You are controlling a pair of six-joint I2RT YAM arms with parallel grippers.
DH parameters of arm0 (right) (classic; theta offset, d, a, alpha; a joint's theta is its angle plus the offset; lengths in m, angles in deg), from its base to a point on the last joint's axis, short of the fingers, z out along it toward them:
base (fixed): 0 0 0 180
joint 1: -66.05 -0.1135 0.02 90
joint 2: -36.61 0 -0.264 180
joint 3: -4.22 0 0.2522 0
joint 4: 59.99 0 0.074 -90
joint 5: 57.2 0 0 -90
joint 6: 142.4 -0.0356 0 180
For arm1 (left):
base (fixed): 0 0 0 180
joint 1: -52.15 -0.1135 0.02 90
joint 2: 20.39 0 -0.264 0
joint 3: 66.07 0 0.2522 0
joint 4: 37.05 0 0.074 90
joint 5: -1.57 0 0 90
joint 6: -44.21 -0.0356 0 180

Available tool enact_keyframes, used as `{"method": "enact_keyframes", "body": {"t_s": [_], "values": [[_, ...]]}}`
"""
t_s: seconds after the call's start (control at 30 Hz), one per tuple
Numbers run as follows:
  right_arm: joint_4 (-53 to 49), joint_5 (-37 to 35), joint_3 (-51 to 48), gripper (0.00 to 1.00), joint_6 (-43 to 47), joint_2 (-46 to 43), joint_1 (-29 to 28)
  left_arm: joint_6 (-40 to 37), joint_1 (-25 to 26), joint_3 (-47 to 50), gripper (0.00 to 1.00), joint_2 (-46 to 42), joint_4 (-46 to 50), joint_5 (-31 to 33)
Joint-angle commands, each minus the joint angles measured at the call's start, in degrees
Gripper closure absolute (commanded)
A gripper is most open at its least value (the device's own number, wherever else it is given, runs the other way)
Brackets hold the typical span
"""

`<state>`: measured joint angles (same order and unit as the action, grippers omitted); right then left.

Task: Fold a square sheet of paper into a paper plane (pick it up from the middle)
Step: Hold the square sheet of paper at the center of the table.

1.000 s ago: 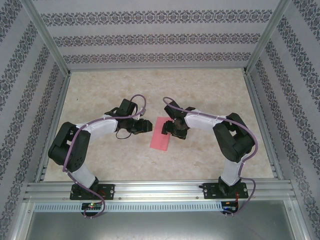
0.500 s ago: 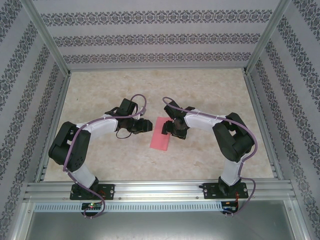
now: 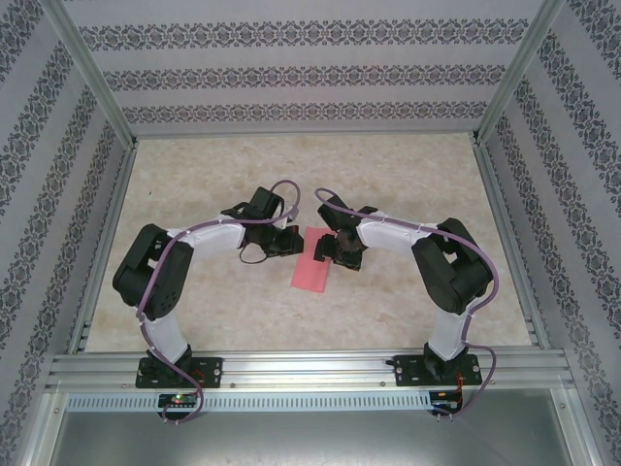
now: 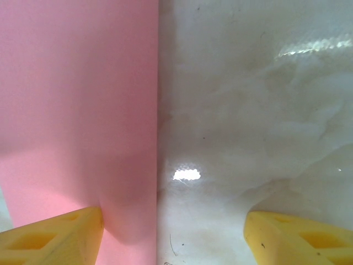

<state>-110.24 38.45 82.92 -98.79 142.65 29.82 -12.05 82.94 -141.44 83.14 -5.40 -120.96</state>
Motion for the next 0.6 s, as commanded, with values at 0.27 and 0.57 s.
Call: {"method": "enact_keyframes", "body": {"t_s": [0.27, 0.57], "values": [[1.69, -1.96, -2.71, 0.28, 0.69, 6.02, 0.23, 1.50, 2.96, -4.82, 1.00, 5.24, 3.60, 2.89], [1.94, -1.91, -2.88, 0.28, 0.51, 6.35, 0.01, 1.07, 3.18, -5.05, 1.00, 6.99, 4.16, 5.13]]}}
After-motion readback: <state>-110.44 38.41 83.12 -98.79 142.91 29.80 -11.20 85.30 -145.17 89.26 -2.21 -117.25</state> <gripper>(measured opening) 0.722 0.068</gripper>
